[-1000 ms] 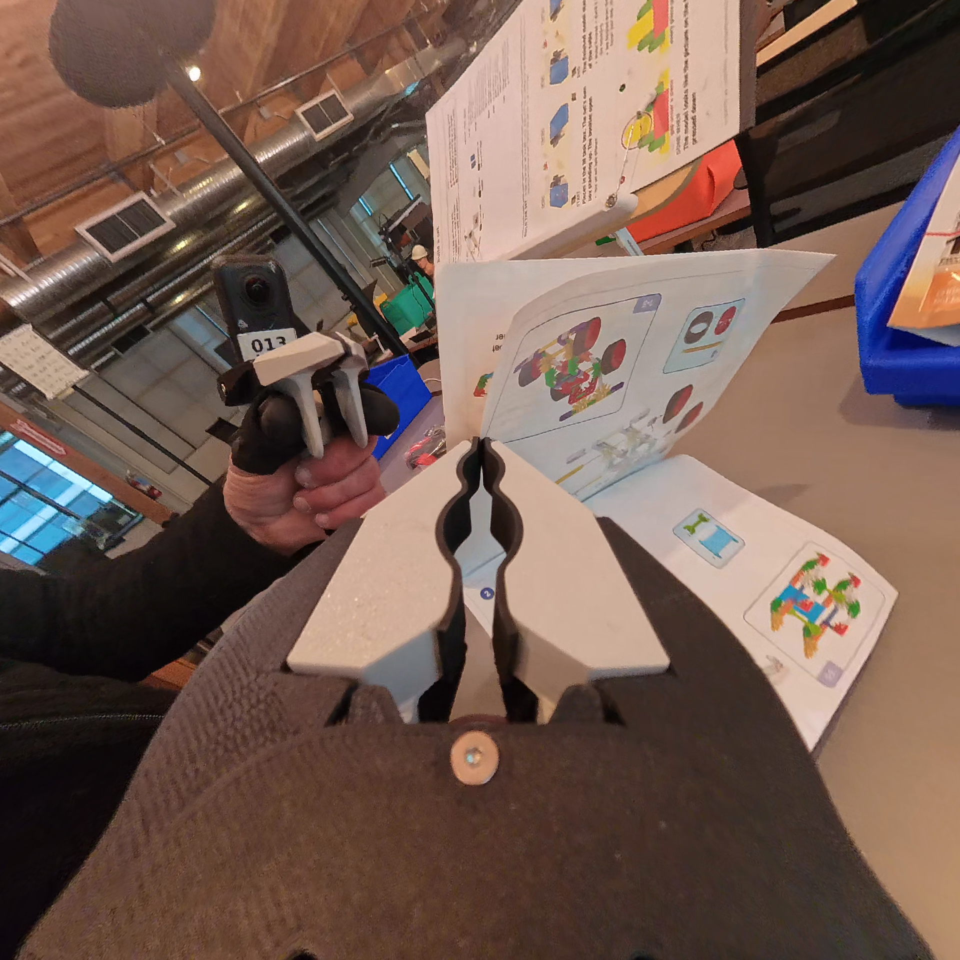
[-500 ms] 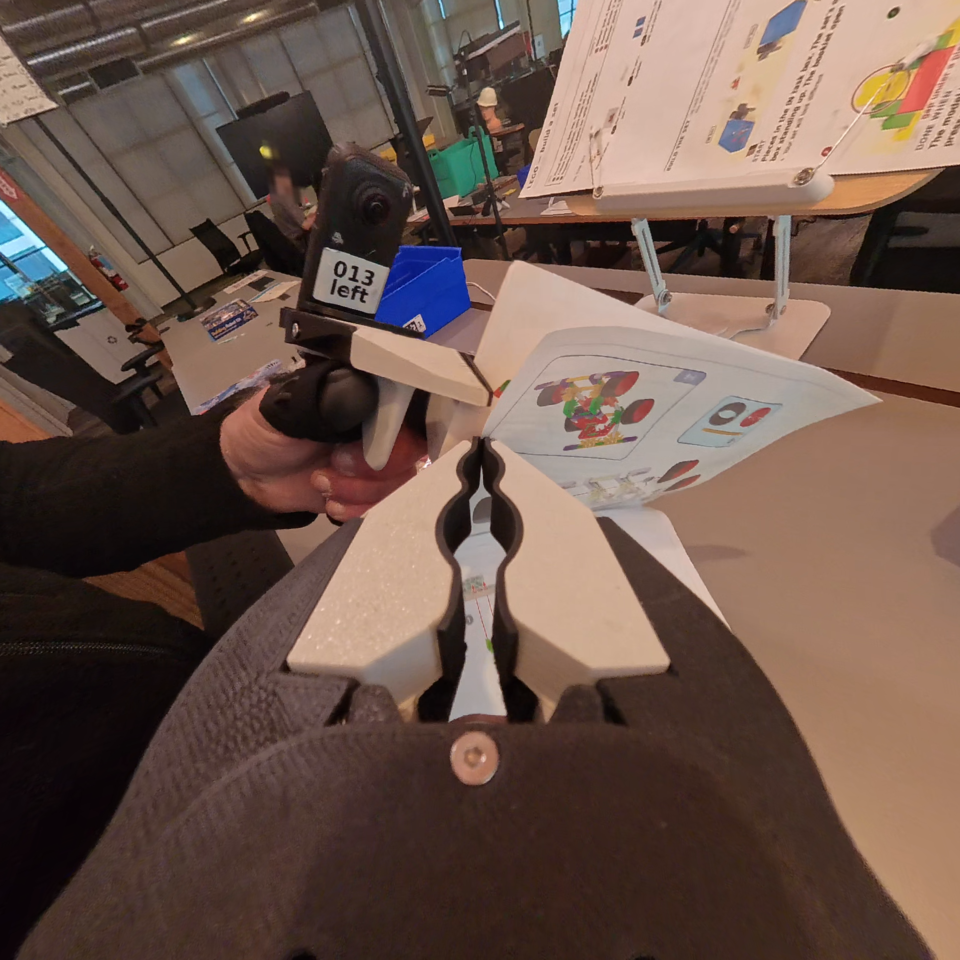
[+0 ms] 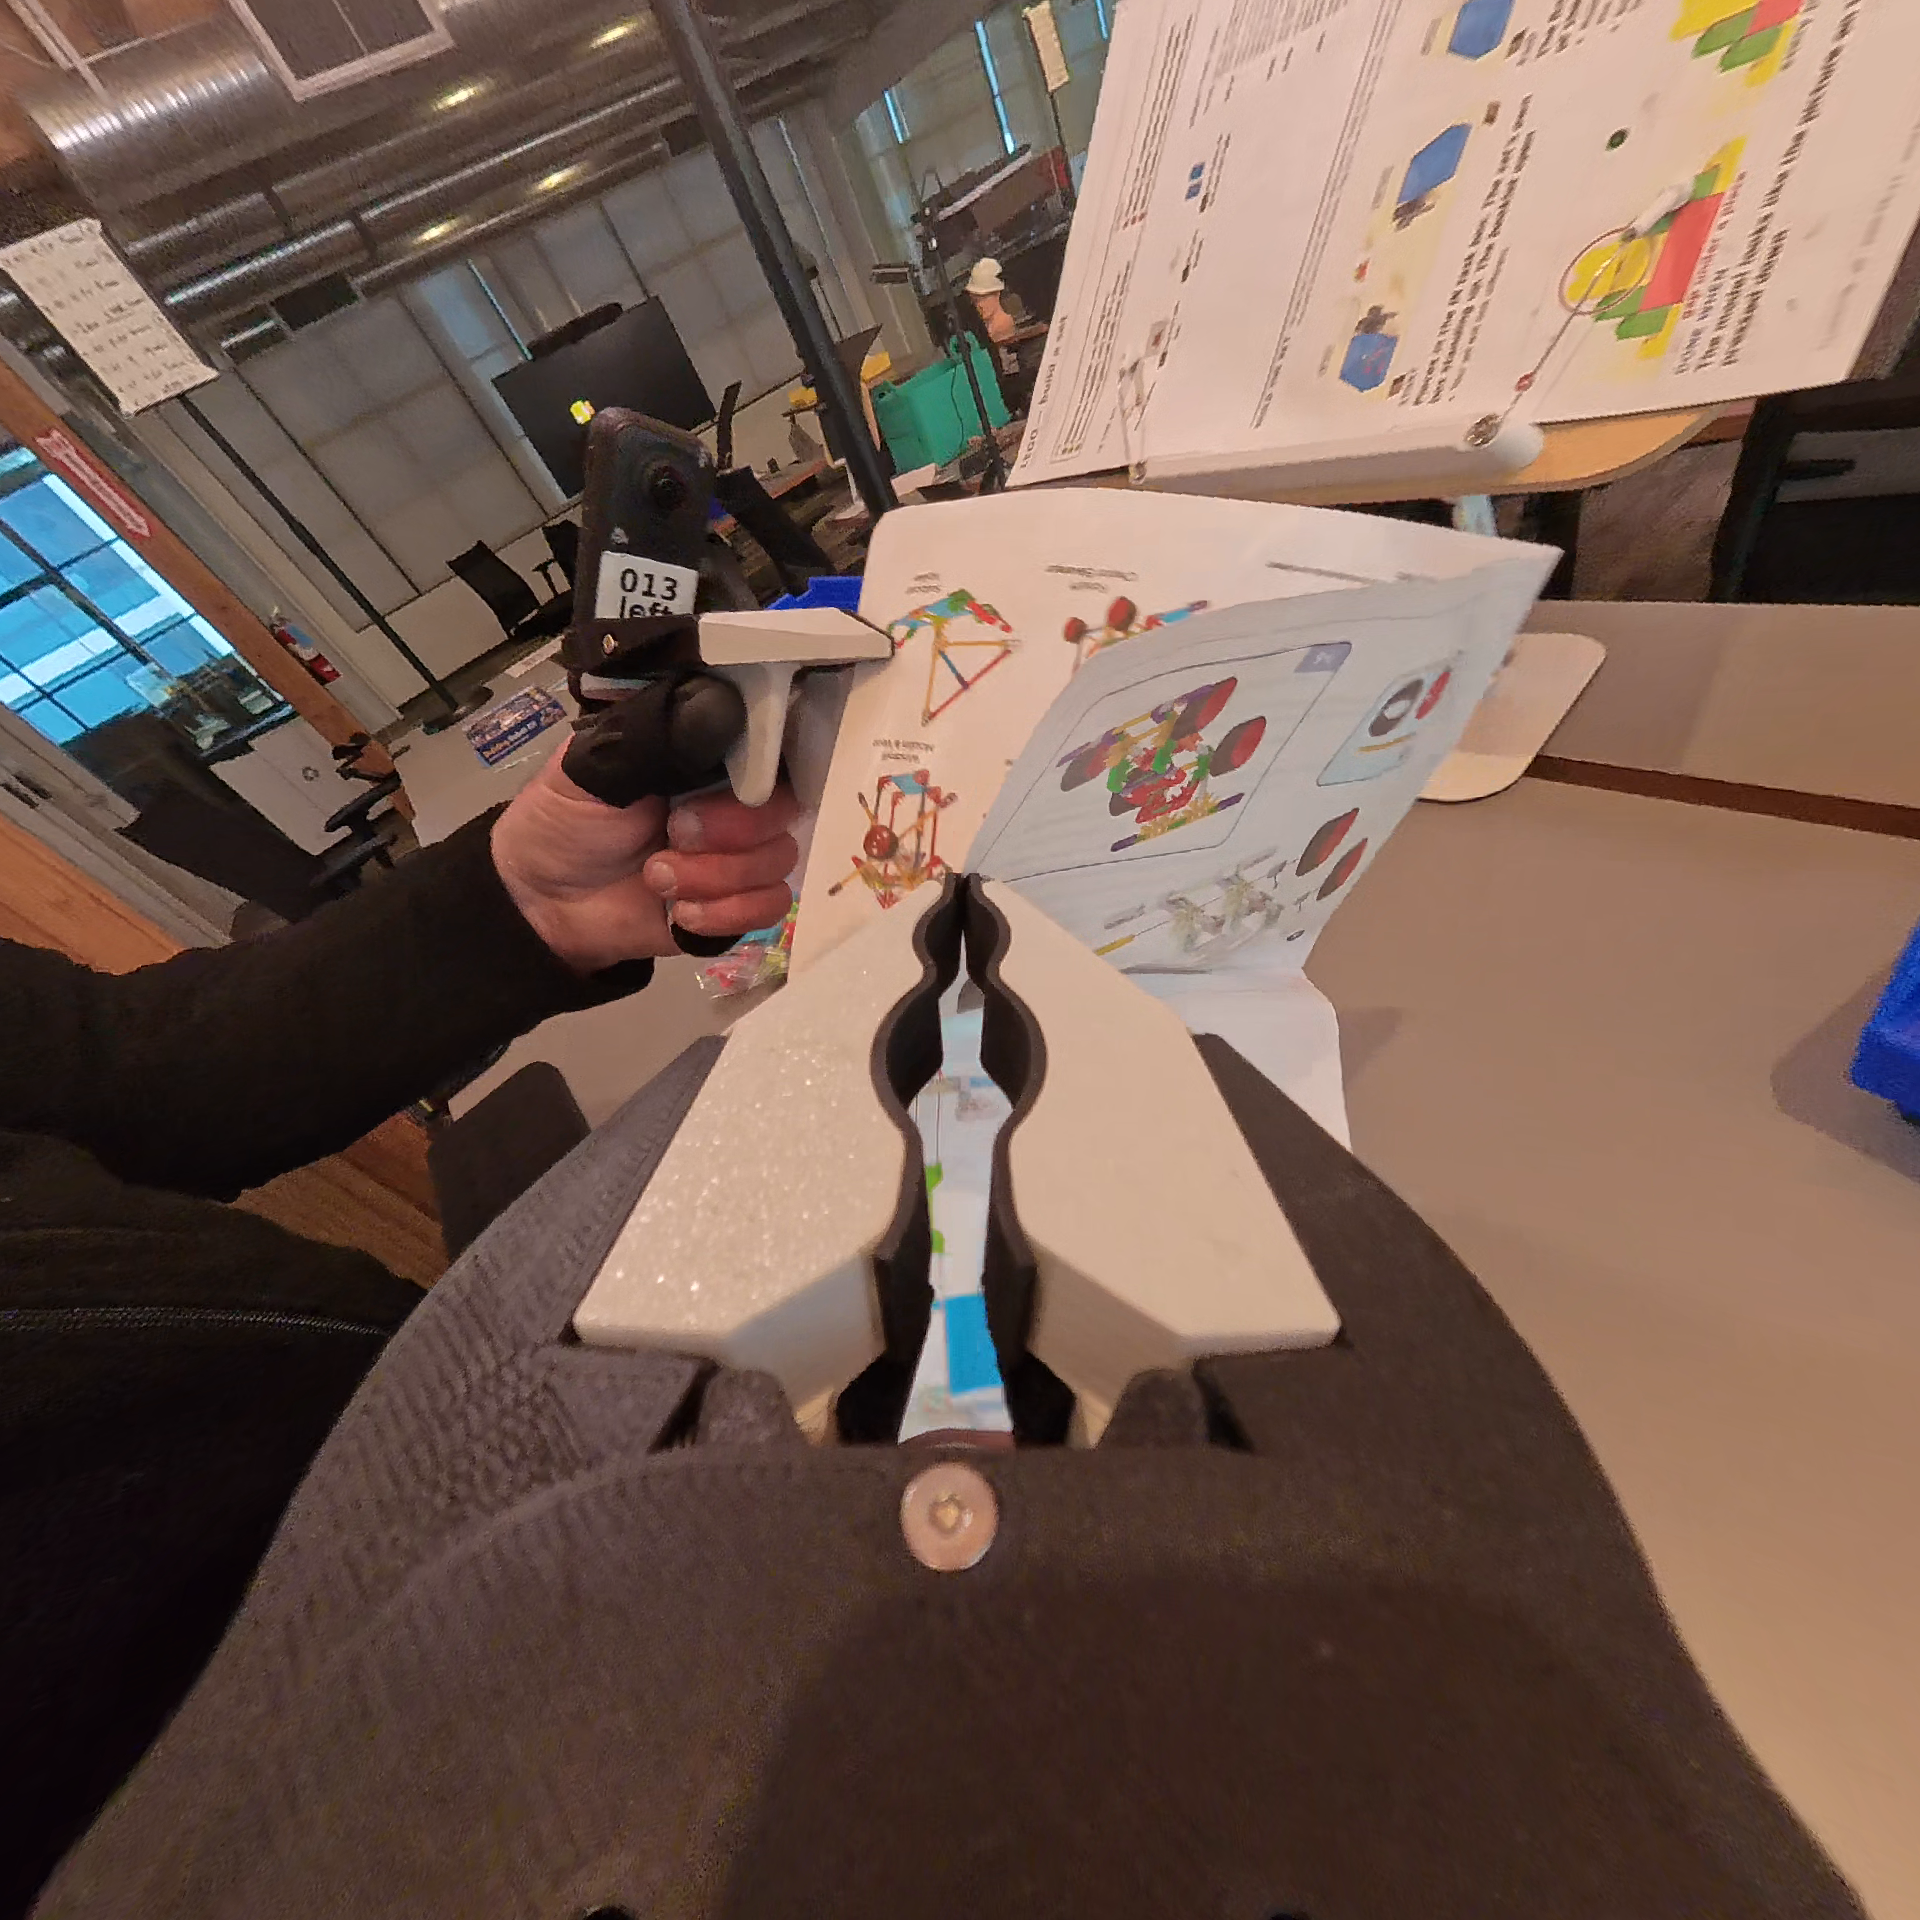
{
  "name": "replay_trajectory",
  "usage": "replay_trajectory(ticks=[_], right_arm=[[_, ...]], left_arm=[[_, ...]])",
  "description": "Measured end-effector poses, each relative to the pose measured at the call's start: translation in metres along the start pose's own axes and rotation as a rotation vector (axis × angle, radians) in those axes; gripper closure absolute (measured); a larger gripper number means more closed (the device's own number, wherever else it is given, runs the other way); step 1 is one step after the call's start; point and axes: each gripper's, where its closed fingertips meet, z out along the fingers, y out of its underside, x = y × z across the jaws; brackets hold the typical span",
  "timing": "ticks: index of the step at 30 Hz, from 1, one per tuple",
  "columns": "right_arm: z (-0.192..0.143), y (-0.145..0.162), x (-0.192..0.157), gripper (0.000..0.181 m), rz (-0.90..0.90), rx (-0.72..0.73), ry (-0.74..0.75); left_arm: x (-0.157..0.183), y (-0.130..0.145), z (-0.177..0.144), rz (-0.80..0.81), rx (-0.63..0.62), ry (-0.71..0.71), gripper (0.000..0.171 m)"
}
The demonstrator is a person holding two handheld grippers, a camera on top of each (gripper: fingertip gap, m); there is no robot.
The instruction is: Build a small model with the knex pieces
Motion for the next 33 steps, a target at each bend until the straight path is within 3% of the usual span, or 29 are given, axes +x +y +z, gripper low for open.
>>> replay_trajectory(ticks=[6,16,29,33], right_arm=[[-0.026,-0.03,0.02,0.181,-0.004,0.046,0.027],[-0.067,-0.067,0.043,0.181,-0.076,-0.005,0.063],[-0.073,-0.088,0.031,0.181,-0.212,-0.078,0.066],[-0.063,-0.09,0.031,0.181,-0.255,-0.078,0.117]], left_arm=[[-0.012,-0.037,-0.023,0.051,0.051,-0.055,0.171],[-0.009,-0.093,-0.053,0.181,0.061,-0.105,0.171],[-0.015,-0.121,-0.066,0.337,-0.005,-0.183,0.171],[0.003,-0.127,-0.055,0.379,0.017,-0.149,0.171]])
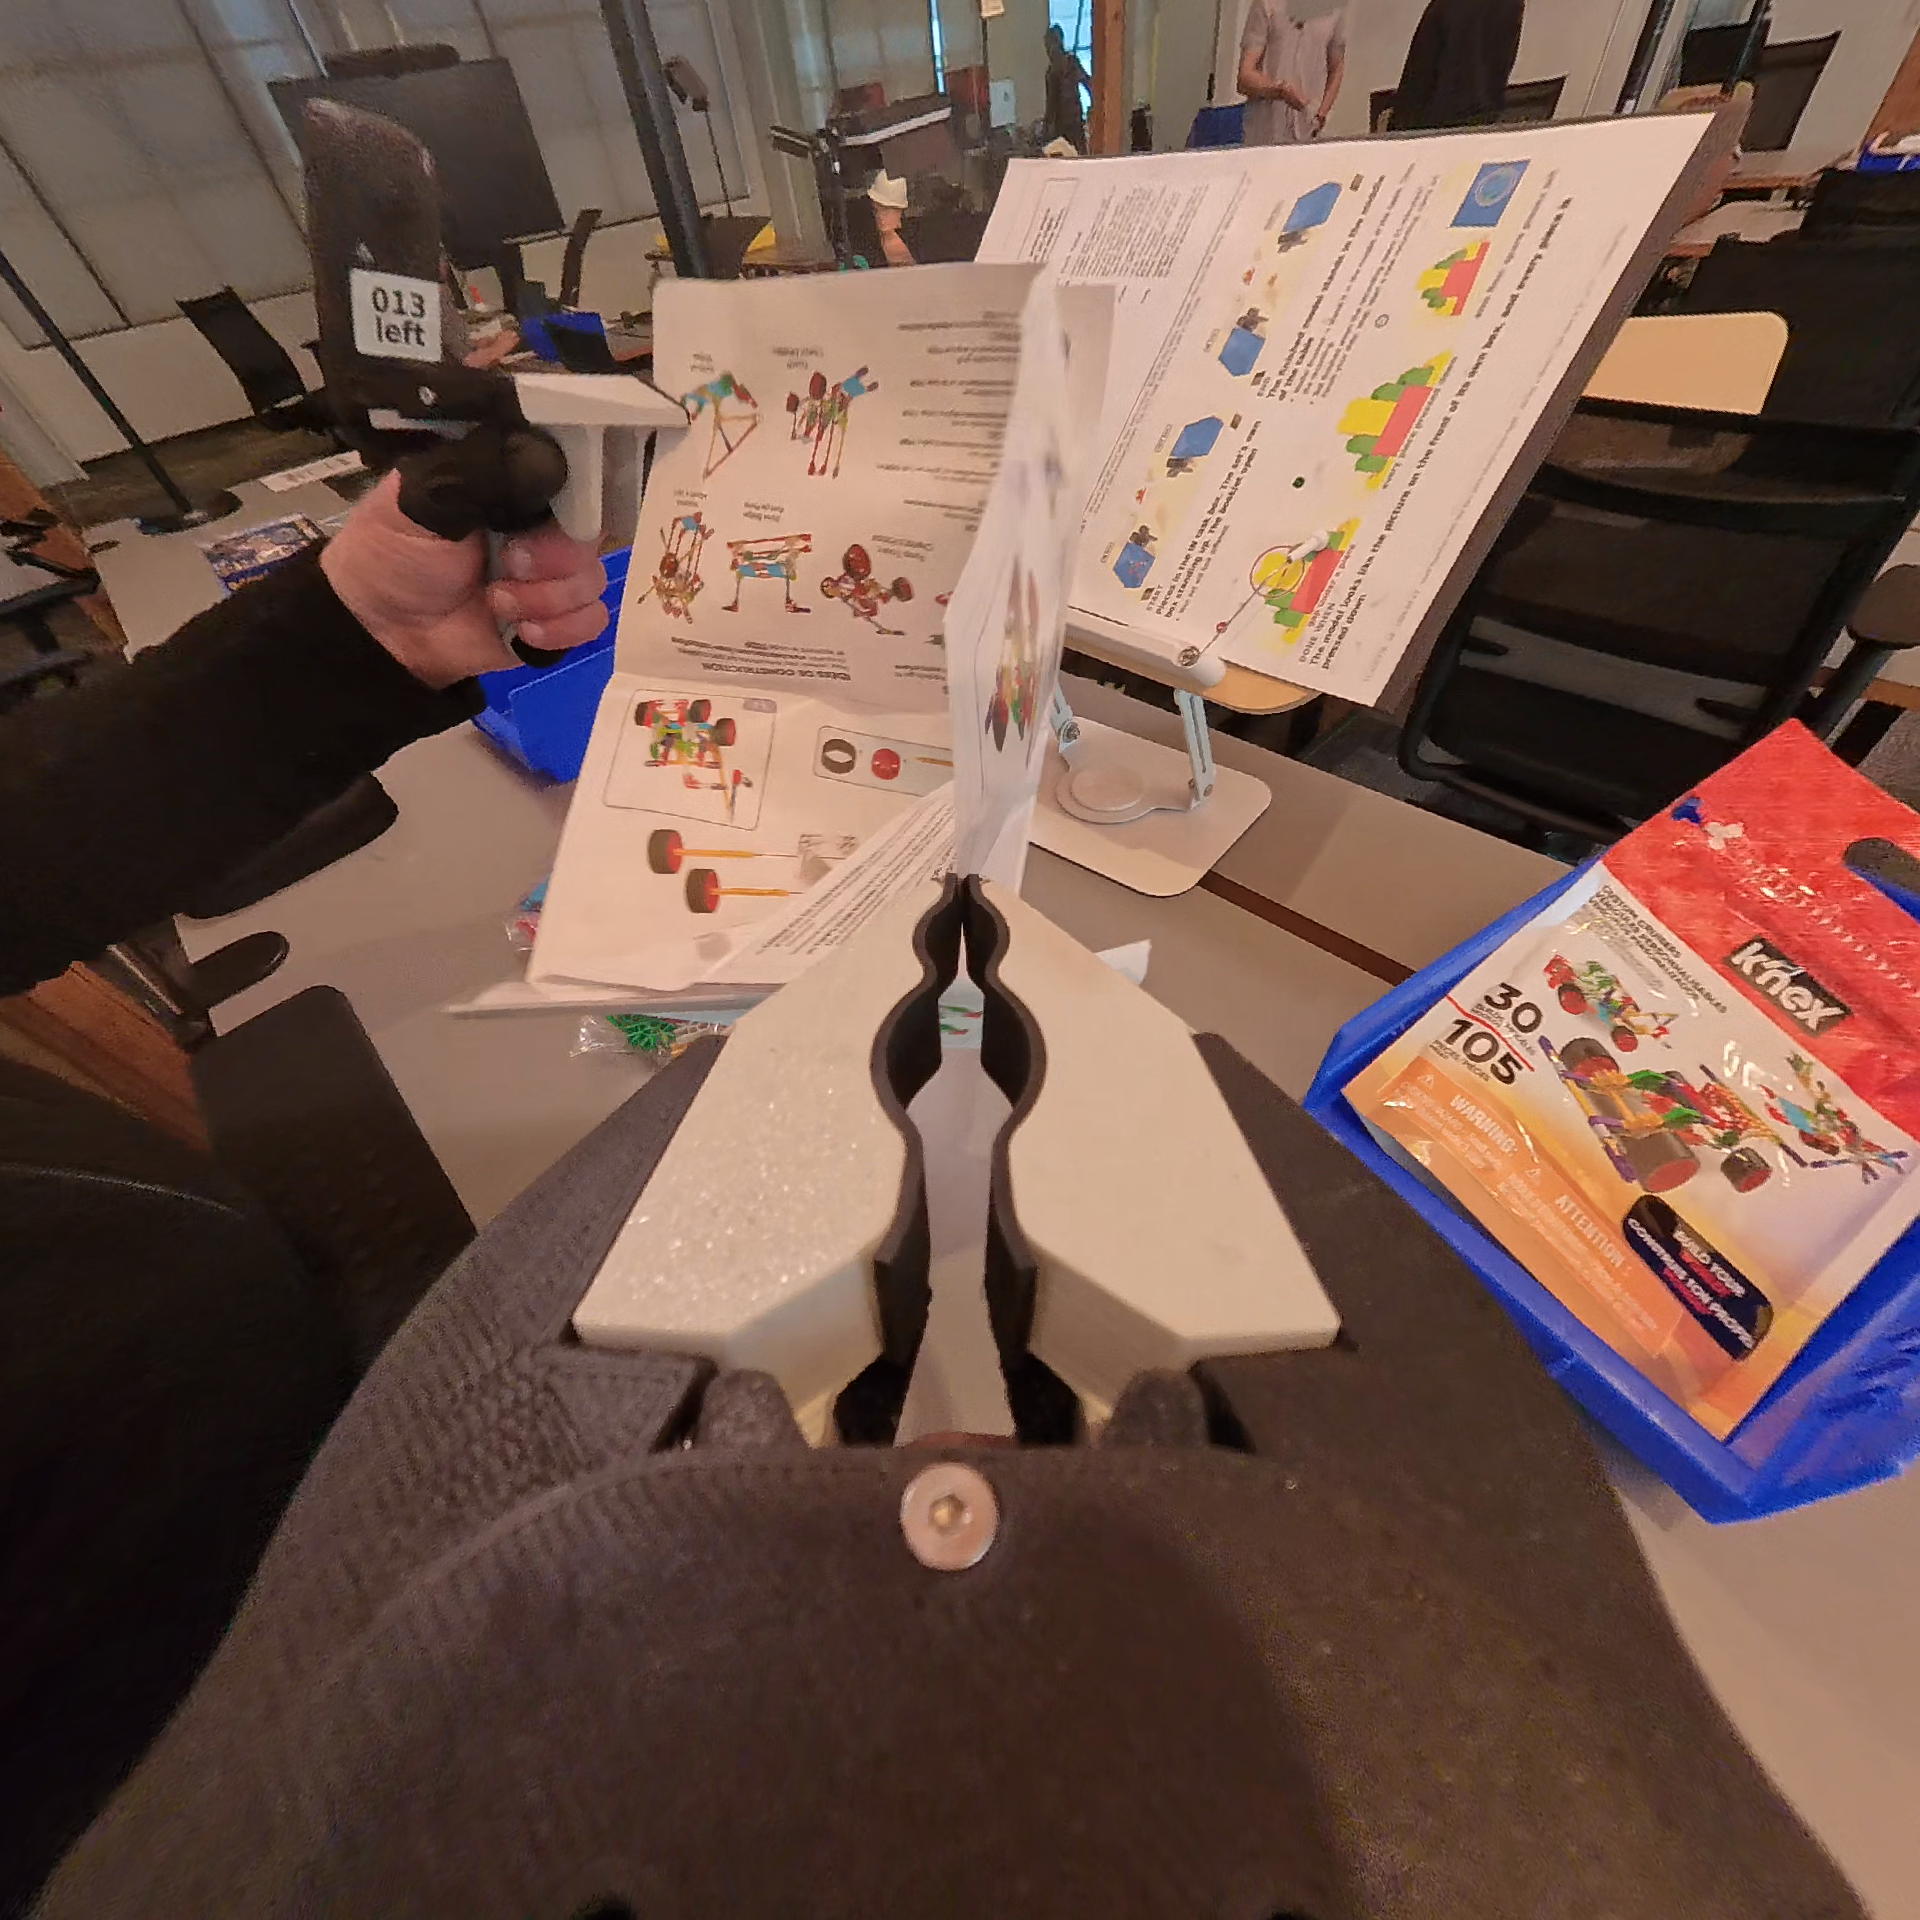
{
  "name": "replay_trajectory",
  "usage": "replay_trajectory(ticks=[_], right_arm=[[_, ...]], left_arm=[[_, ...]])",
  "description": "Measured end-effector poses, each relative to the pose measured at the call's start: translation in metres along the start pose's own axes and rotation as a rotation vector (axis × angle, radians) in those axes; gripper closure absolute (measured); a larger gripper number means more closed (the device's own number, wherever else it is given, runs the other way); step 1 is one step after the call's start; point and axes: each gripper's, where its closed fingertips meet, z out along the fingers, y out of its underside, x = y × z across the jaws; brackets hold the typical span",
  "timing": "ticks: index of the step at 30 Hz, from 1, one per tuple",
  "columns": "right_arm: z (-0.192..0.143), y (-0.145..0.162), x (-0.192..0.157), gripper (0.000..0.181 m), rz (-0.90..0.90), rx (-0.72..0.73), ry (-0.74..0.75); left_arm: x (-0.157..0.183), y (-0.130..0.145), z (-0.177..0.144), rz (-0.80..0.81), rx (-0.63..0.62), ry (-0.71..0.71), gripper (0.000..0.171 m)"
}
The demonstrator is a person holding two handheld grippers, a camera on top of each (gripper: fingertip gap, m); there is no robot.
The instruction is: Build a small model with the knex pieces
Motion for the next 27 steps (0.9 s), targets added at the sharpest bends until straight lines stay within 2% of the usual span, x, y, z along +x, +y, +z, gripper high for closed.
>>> replay_trajectory(ticks=[4,7,8,10,11,14,18,23,25,27], right_arm=[[0.02,0.022,-0.001,0.181,0.094,-0.005,-0.028],[0.03,0.037,0.012,0.181,0.246,0.075,-0.014],[0.033,0.042,0.015,0.175,0.294,0.095,-0.009],[0.039,0.049,0.016,0.141,0.368,0.125,0.009],[0.042,0.052,0.01,0.13,0.386,0.14,0.01],[0.051,0.054,-0.017,0.107,0.437,0.184,-0.03],[0.077,0.055,-0.05,0.102,0.473,0.199,-0.084],[0.116,0.038,-0.054,0.085,0.543,0.266,-0.049],[0.128,0.033,-0.048,0.091,0.591,0.315,-0.04],[0.137,0.034,-0.044,0.105,0.634,0.341,-0.049]], left_arm=[[0.024,-0.02,0.016,0.096,0.009,0.034,0.171],[0.036,-0.032,0.029,0.174,-0.013,0.03,0.171],[0.038,-0.034,0.034,0.19,-0.025,0.026,0.171],[0.04,-0.036,0.044,0.21,-0.038,0.005,0.171],[0.041,-0.035,0.048,0.216,-0.041,-0.003,0.171],[0.044,-0.033,0.062,0.225,-0.041,-0.028,0.171],[0.053,-0.028,0.078,0.243,-0.033,-0.028,0.171],[0.07,-0.022,0.099,0.244,-0.012,-0.002,0.171],[0.079,-0.021,0.105,0.246,-0.002,0.011,0.171],[0.09,-0.019,0.109,0.25,0.002,0.035,0.171]])
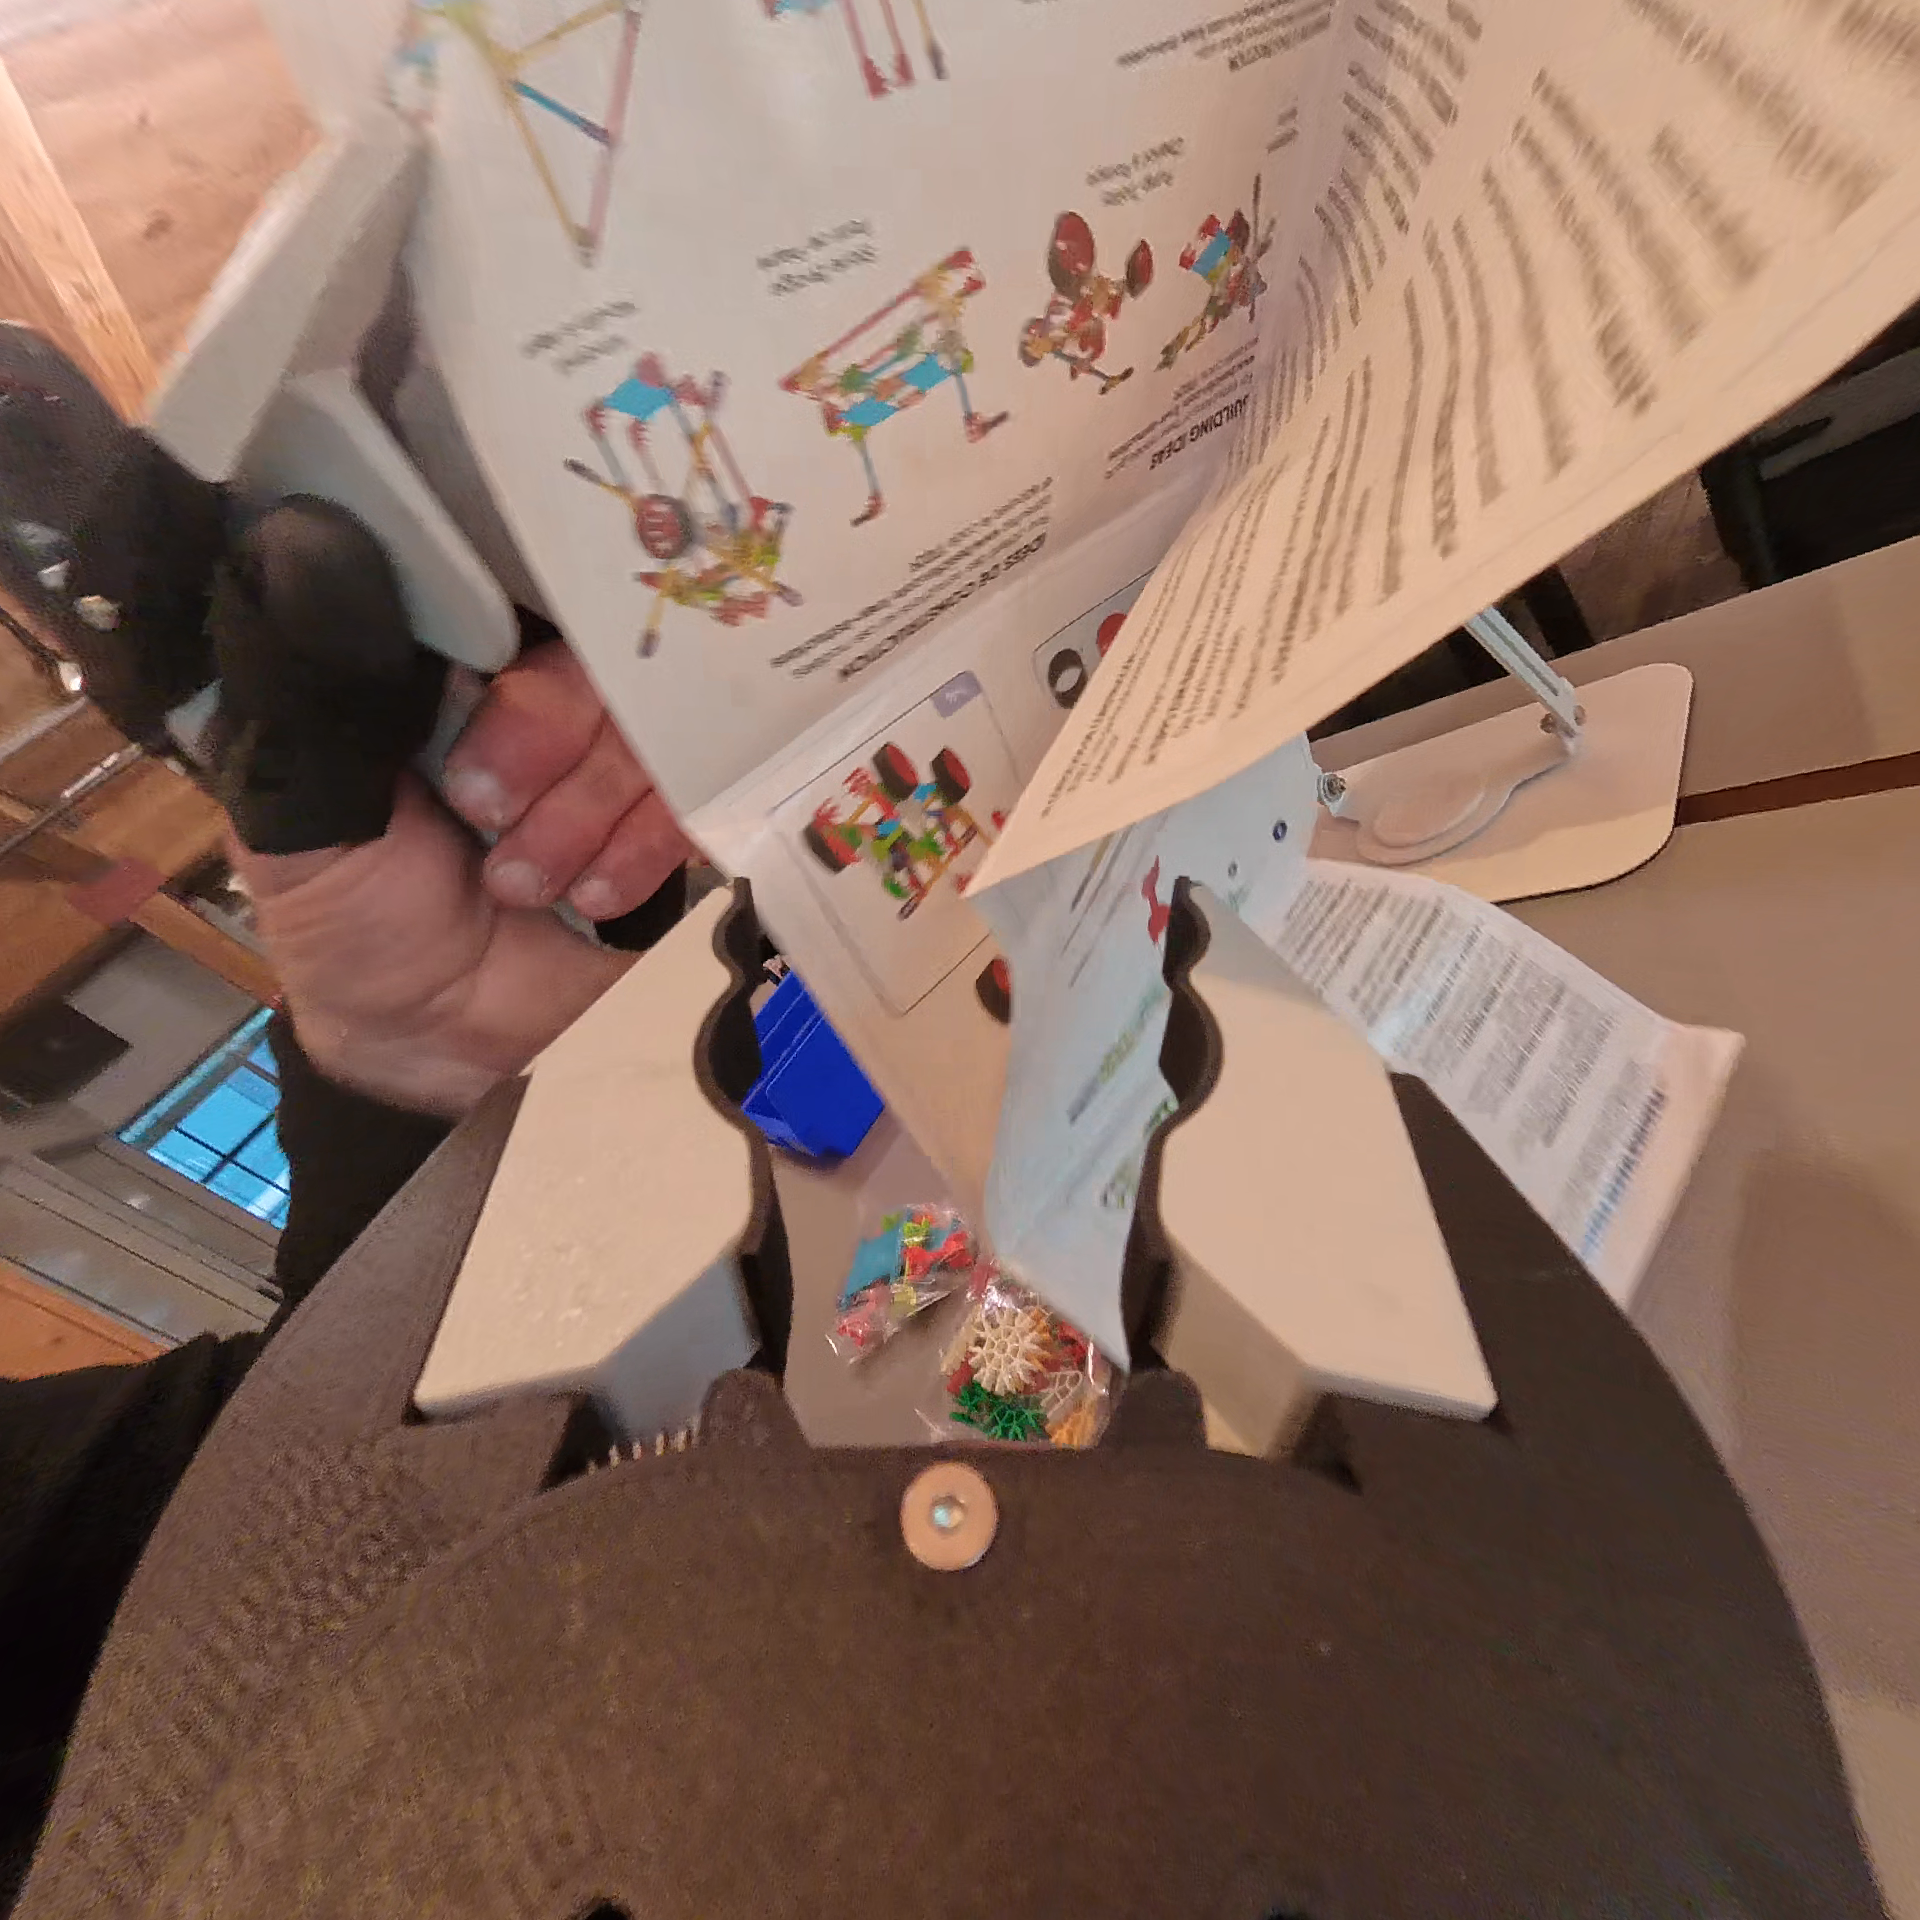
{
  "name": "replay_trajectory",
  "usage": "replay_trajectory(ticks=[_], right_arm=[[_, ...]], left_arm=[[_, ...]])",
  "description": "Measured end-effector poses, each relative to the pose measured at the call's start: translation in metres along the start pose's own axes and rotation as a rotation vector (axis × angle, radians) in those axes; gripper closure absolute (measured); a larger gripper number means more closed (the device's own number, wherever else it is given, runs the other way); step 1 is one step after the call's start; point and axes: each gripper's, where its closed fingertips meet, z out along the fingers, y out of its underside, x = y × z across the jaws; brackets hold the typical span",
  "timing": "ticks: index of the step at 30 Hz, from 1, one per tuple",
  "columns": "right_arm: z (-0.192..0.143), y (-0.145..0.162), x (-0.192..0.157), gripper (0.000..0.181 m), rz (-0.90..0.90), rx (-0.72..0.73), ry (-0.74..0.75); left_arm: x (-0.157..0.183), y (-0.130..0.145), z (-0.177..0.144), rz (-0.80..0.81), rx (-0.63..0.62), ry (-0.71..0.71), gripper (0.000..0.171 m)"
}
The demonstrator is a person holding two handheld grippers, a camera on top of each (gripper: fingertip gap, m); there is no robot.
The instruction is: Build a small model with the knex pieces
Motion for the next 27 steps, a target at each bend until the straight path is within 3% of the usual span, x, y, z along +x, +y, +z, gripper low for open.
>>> replay_trajectory(ticks=[1,3,4,6,13,17,20,23,27], right_arm=[[0.002,0.001,0.003,0.108,0.014,0.003,-0.008],[0.002,0.002,0.002,0.143,0.032,0.014,-0.067],[-0.001,0.001,0.002,0.148,0.033,0.025,-0.082],[-0.008,0.003,0.01,0.177,-0.008,0.001,-0.059],[-0.035,-0.012,0.021,0.181,-0.11,-0.052,-0.009],[-0.045,-0.026,0.027,0.181,-0.147,-0.035,0.046],[-0.046,-0.029,0.03,0.181,-0.167,-0.025,0.077],[-0.046,-0.029,0.034,0.181,-0.206,-0.023,0.124],[-0.04,-0.03,0.033,0.181,-0.208,0.002,0.133]], left_arm=[[0.004,-0.001,0.001,0.002,0.005,0.006,0.171],[0.009,-0.004,0.0,0.005,0.011,0.019,0.171],[0.009,-0.006,-0.001,0.004,0.016,0.022,0.171],[0.005,-0.012,-0.008,-0.014,0.033,0.025,0.171],[-0.046,-0.01,-0.038,-0.096,0.077,-0.059,0.171],[-0.054,0.014,-0.048,-0.23,0.081,0.022,0.169],[-0.048,0.046,-0.056,-0.327,0.041,0.026,0.115],[-0.02,0.084,-0.061,-0.467,0.001,0.075,0.094],[0.034,0.131,-0.046,-0.504,-0.1,0.123,0.081]])
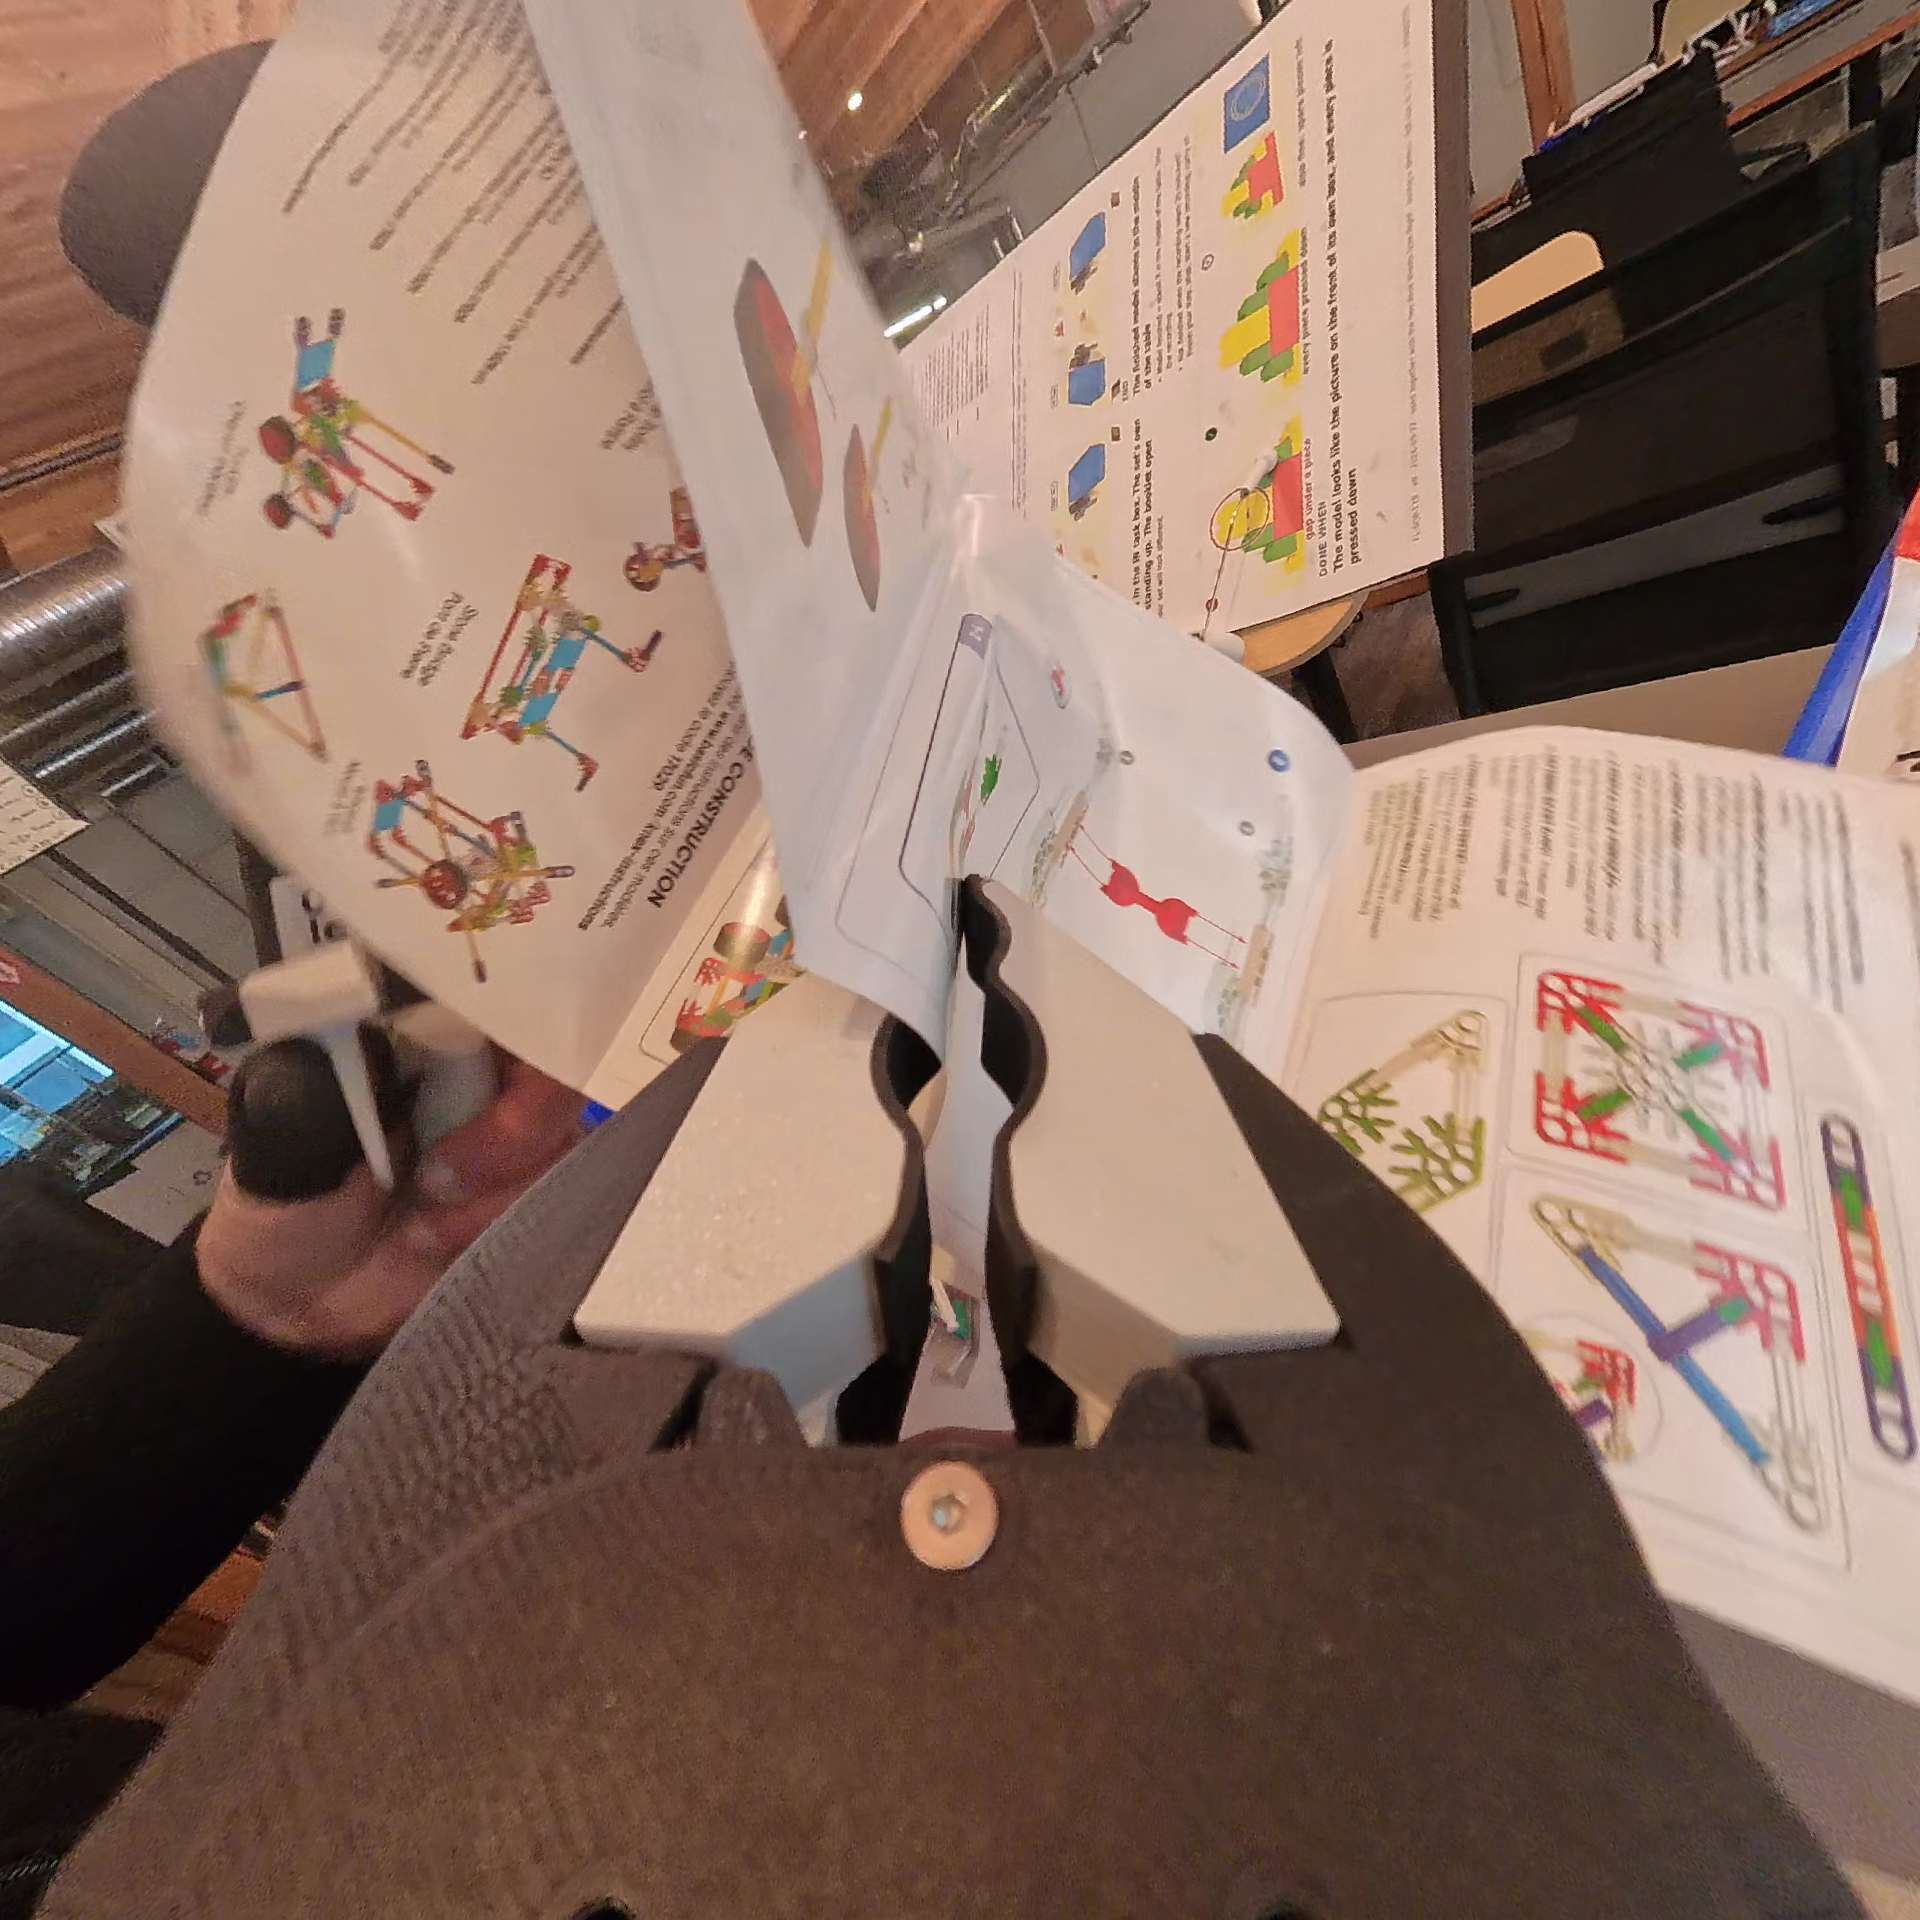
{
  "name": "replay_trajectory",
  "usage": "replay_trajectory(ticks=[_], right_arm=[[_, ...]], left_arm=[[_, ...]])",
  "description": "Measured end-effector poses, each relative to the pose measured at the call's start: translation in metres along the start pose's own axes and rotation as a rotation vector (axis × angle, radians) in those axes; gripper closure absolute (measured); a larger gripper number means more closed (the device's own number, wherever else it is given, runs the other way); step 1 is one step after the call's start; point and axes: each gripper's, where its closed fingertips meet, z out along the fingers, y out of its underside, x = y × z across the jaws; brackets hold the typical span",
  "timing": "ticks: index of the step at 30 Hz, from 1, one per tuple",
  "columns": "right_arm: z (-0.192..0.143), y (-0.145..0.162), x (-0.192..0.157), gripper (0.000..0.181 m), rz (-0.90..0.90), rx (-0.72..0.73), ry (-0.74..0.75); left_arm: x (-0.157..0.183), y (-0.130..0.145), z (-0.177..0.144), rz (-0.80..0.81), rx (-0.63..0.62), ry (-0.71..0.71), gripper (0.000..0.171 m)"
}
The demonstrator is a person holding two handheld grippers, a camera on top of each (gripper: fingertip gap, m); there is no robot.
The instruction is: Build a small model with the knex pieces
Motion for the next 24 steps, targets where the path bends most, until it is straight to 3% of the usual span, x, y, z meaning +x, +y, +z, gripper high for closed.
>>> replay_trajectory(ticks=[4,8,12,17,22,24], right_arm=[[0.01,0.002,-0.007,0.181,-0.014,0.01,0.004],[0.019,0.006,-0.016,0.181,-0.013,0.004,-0.009],[0.02,0.013,-0.025,0.181,0.006,-0.003,-0.037],[0.019,0.022,-0.028,0.181,0.013,-0.028,-0.055],[0.02,0.027,-0.041,0.181,-0.058,-0.088,-0.119],[0.022,0.033,-0.048,0.181,-0.108,-0.141,-0.144]], left_arm=[[0.007,0.037,0.029,-0.033,-0.036,0.001,0.073],[-0.004,0.033,0.036,-0.018,0.059,-0.087,0.081],[-0.014,0.026,0.035,0.115,0.088,-0.175,0.104],[-0.011,0.038,0.042,0.23,0.004,-0.2,0.088],[-0.011,0.036,0.039,0.326,-0.061,-0.207,0.083],[-0.015,0.039,0.038,0.335,-0.107,-0.202,0.089]])
